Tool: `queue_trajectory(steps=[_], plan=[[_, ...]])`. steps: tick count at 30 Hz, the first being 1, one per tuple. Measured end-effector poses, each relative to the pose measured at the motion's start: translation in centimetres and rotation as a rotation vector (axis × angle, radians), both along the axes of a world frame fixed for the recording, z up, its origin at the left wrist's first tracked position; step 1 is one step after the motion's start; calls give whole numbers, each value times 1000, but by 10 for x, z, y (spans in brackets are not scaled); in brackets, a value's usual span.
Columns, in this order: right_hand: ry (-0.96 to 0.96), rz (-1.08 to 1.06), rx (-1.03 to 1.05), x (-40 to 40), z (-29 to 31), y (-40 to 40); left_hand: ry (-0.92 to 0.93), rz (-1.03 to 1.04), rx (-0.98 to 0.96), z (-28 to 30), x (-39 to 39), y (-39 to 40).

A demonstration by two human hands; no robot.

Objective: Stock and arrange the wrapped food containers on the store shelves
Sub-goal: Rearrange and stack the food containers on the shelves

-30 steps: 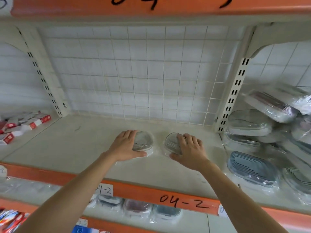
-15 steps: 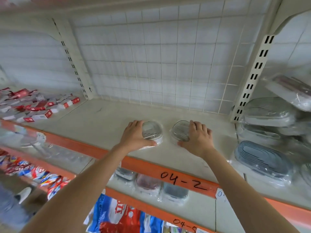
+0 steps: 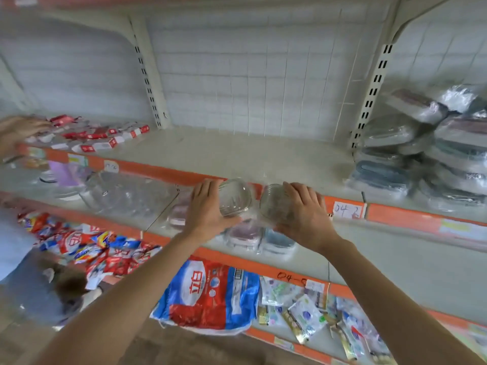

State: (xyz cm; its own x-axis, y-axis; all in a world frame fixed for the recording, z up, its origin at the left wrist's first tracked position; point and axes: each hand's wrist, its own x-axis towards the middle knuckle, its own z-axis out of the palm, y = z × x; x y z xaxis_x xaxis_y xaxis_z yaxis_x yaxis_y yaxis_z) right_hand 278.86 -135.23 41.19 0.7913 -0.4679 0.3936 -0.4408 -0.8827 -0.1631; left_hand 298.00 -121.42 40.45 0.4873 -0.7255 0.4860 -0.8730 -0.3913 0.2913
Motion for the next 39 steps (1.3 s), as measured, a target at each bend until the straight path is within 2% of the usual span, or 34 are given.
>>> queue_trajectory(steps=[4, 8, 11, 13, 15, 18, 22, 25, 27, 31, 35, 39], plan=[[266, 63, 45, -39, -36, 55, 36, -33, 252, -34, -17, 65], [350, 7, 133, -59, -56, 66, 36, -47, 385, -48, -17, 77], [362, -20, 139, -57, -69, 54, 95, -54, 429, -57, -11, 67], [363, -25, 149, -48, -87, 41, 65, -62, 454, -70, -3, 55], [363, -36, 162, -35, -115, 27, 23, -72, 478, -92, 6, 41], [377, -74, 200, -12, -169, 3, 75, -95, 523, -137, 23, 16], [282, -136, 215, 28, -217, -45, 94, -108, 425, -177, 57, -40], [155, -151, 158, 63, -226, -88, 82, -144, 322, -192, 76, -91], [168, -126, 110, 85, -228, -111, 80, -172, 295, -204, 84, -118], [304, -97, 113, 100, -255, -125, 42, -217, 501, -241, 90, -140], [253, -160, 47, 93, -264, -120, 5, -171, 516, -249, 89, -145], [368, -132, 131, 87, -245, -111, -24, -184, 569, -232, 79, -135]])
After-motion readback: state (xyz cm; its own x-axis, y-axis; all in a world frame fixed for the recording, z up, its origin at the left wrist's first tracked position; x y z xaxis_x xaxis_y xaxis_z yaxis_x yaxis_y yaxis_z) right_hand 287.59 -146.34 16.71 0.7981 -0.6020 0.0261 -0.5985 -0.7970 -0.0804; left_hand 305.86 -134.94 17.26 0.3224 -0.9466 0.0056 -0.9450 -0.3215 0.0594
